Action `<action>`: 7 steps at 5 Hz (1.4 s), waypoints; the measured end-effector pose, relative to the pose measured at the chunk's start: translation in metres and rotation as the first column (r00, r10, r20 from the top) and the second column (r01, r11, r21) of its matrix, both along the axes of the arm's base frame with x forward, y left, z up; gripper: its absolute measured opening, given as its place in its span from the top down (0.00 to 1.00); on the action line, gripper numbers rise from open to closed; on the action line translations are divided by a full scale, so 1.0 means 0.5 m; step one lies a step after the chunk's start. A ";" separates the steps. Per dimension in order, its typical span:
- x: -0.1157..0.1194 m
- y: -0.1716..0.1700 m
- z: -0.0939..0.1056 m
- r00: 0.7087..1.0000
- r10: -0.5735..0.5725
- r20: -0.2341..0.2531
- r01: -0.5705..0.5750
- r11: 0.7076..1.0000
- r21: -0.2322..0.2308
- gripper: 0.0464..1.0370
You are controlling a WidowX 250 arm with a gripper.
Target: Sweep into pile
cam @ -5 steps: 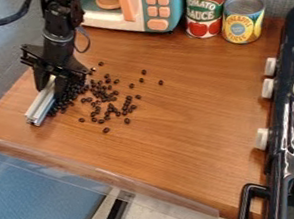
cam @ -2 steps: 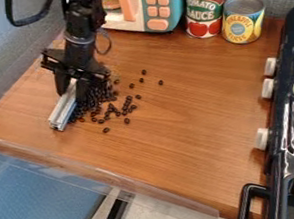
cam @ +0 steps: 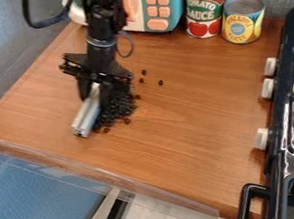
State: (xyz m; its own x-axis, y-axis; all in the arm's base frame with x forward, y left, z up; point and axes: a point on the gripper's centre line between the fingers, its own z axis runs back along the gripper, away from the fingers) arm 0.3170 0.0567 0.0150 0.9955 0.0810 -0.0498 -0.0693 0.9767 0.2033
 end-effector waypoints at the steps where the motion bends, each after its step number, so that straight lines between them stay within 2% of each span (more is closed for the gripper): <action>1: -0.001 -0.028 -0.001 1.000 0.018 -0.007 -0.018 0.999 -0.032 0.68; 3: 0.001 -0.056 0.003 1.000 0.020 0.000 -0.020 0.998 -0.061 0.68; 4: -0.001 -0.057 0.023 1.000 0.010 0.009 -0.009 0.997 -0.078 0.68; 6: -0.003 0.007 0.115 0.994 0.060 0.088 -0.051 0.993 -0.109 0.68; 7: -0.006 0.050 0.154 0.993 0.056 0.100 -0.046 0.994 -0.104 0.68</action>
